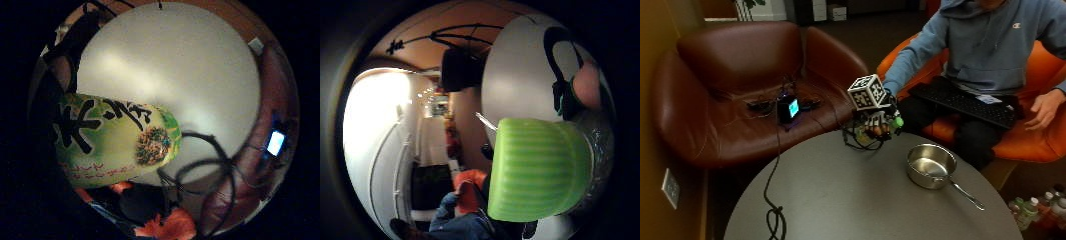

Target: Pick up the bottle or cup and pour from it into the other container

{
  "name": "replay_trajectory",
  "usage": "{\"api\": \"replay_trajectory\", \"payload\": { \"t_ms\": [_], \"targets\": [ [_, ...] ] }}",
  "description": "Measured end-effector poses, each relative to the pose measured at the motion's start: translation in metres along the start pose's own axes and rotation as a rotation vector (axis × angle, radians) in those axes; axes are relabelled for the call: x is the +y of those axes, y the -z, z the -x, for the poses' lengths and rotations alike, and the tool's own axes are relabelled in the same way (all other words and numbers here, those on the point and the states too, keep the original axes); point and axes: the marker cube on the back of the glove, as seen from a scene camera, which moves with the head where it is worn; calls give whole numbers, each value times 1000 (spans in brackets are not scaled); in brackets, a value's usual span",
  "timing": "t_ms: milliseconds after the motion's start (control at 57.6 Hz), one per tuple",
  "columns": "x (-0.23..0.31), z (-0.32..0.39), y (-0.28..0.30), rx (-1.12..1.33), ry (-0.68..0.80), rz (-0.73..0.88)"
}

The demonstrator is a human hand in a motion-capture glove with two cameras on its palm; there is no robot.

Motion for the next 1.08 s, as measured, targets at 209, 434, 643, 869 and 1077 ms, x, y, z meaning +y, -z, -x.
{"api": "replay_trajectory", "payload": {
  "t_ms": [209,434,643,869,1077],
  "targets": [
    [-4,64,5,612,33,112],
    [10,115,-30,1286,-65,319],
    [8,156,-73,1668,-106,363],
    [6,170,-95,1664,-109,398],
    [2,171,-98,1621,-110,422]
  ]
}}
